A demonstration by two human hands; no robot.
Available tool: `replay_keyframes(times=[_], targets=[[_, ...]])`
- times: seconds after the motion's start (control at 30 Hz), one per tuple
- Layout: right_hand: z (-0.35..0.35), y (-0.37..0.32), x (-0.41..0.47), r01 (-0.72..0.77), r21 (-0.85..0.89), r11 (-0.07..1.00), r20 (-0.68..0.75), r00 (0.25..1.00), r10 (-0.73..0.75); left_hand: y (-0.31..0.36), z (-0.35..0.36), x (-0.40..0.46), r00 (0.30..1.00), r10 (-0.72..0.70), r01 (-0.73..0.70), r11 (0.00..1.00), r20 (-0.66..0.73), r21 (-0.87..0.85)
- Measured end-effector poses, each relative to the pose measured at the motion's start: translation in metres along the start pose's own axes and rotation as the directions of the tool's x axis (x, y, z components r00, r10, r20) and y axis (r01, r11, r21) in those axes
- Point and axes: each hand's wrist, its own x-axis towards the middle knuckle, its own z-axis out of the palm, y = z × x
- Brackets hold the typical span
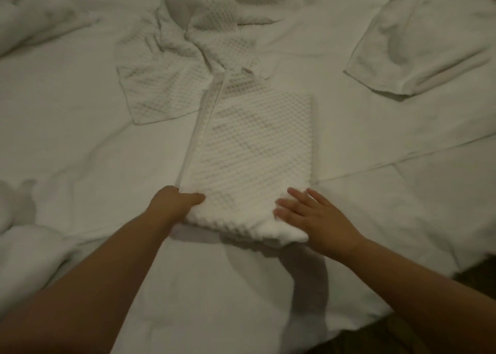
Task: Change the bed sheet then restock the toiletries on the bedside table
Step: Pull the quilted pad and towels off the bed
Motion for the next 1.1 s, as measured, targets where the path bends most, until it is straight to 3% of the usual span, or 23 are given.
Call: replay_keyframes(times=[0.07,0.17,0.27,0.33,0.37,0.4,0.47,0.57,0.67,0.77,0.83,0.9,1.0,1.1], targets=[[0.001,-0.010,-0.014,0.016,0.087,0.996,-0.035,0.999,-0.013,-0.008,-0.006,-0.009,0.998,-0.017,0.017,1.000,0.066,0.006],[0.001,-0.043,-0.046,0.023,0.242,0.970,-0.058,0.998,-0.009,-0.024,-0.020,-0.043,0.931,-0.176,0.152,0.984,0.320,0.098],[-0.017,-0.060,-0.060,-0.065,0.504,0.861,-0.025,0.996,0.089,-0.019,-0.035,-0.059,0.876,-0.242,0.163,0.963,0.418,0.215],[-0.049,-0.053,-0.049,-0.180,0.761,0.624,0.010,0.964,0.266,0.000,-0.050,-0.056,0.900,-0.126,0.037,0.976,0.416,0.215],[-0.060,-0.043,-0.043,-0.224,0.862,0.455,0.067,0.940,0.335,0.012,-0.057,-0.053,0.899,-0.058,-0.037,0.977,0.434,0.208],[-0.070,-0.032,-0.037,-0.243,0.937,0.251,0.133,0.913,0.385,0.028,-0.063,-0.051,0.870,0.002,-0.106,0.977,0.492,0.183],[-0.084,-0.008,-0.024,-0.241,0.971,0.001,0.210,0.847,0.488,0.059,-0.073,-0.046,0.817,0.079,-0.112,0.993,0.571,0.023],[-0.094,0.021,0.004,-0.107,0.963,-0.248,0.241,0.757,0.607,0.097,-0.075,-0.022,0.844,0.180,-0.133,0.983,0.505,-0.129],[-0.086,0.051,0.035,-0.039,0.906,-0.421,0.358,0.599,0.716,0.126,-0.066,0.009,0.837,0.281,-0.154,0.944,0.470,-0.291],[-0.067,0.077,0.061,-0.100,0.870,-0.483,0.477,0.421,0.772,0.140,-0.039,0.030,0.818,0.328,-0.143,0.911,0.471,-0.386],[-0.054,0.091,0.071,-0.177,0.862,-0.475,0.507,0.344,0.790,0.143,-0.021,0.046,0.877,0.299,-0.189,0.935,0.376,-0.301],[-0.043,0.102,0.079,-0.262,0.876,-0.406,0.472,0.288,0.833,0.150,-0.009,0.063,0.925,0.293,-0.231,0.939,0.243,-0.254],[-0.028,0.115,0.089,-0.434,0.868,-0.241,0.369,0.237,0.899,0.158,0.014,0.085,0.943,0.320,-0.297,0.932,0.089,-0.209],[-0.016,0.120,0.099,-0.643,0.750,-0.153,0.357,0.200,0.912,0.156,0.041,0.099,0.951,0.301,-0.292,0.950,-0.075,0.106]])
